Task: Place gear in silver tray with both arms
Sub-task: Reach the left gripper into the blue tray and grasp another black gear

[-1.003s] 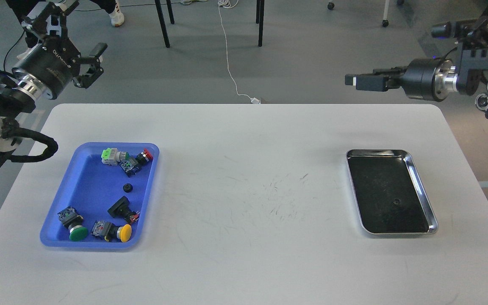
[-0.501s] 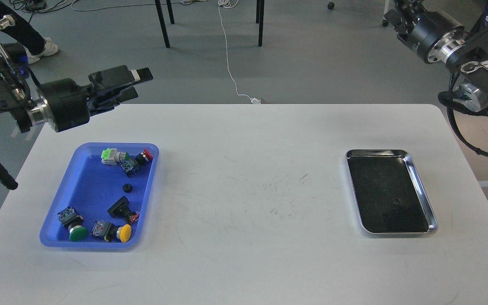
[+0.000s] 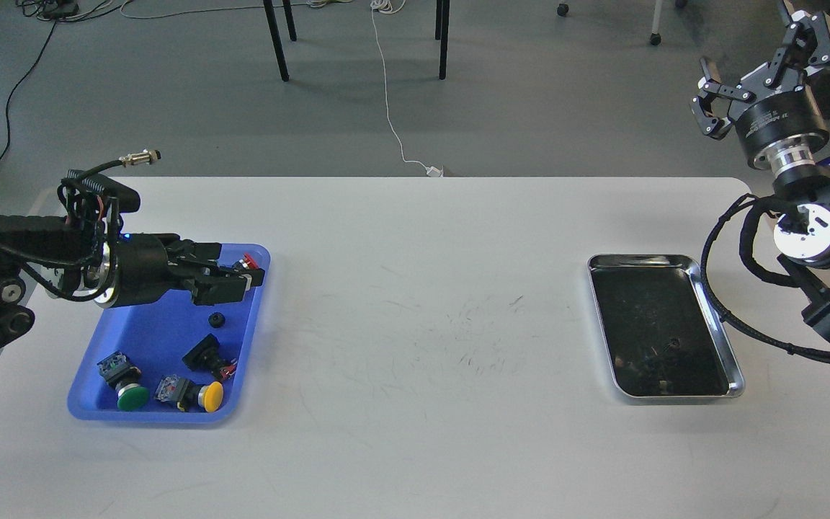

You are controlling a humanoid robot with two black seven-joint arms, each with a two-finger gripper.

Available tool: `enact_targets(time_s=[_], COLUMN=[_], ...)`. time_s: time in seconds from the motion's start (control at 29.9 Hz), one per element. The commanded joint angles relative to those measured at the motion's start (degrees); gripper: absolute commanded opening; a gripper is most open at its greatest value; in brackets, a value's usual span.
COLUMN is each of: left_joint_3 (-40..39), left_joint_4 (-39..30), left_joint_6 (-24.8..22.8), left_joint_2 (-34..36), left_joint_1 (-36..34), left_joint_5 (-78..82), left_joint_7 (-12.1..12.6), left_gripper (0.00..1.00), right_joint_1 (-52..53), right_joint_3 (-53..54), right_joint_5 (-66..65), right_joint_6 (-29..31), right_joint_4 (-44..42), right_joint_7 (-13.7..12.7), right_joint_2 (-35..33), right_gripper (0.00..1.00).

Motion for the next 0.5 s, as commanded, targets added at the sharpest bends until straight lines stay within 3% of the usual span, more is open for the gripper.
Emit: enact_targets(time_s=[0.0, 0.27, 0.47], left_joint_3=[2.8, 3.5, 6.4], left_joint_4=[3.9, 10.9, 11.3], left_joint_6=[2.0, 4.8, 6.3], left_joint_2=[-3.3, -7.2, -7.5], left_joint_1=[0.1, 0.4, 0.4], left_joint_5=[0.3, 5.0, 9.2], left_joint_7=[0.1, 0.5, 1.0], left_gripper=[0.79, 0.75, 0.74], right_joint_1=[-2.5, -2.8, -4.0], right_joint_3=[0.8, 0.8, 0.9], right_joint_5=[0.1, 0.0, 0.0], right_joint_6=[0.2, 0.4, 0.4], right_joint_4=[4.2, 5.5, 7.2], right_joint_7=[0.0, 0.0, 0.0], right_joint_2=[0.0, -1.4, -2.0], right_gripper=[0.98, 0.98, 0.98])
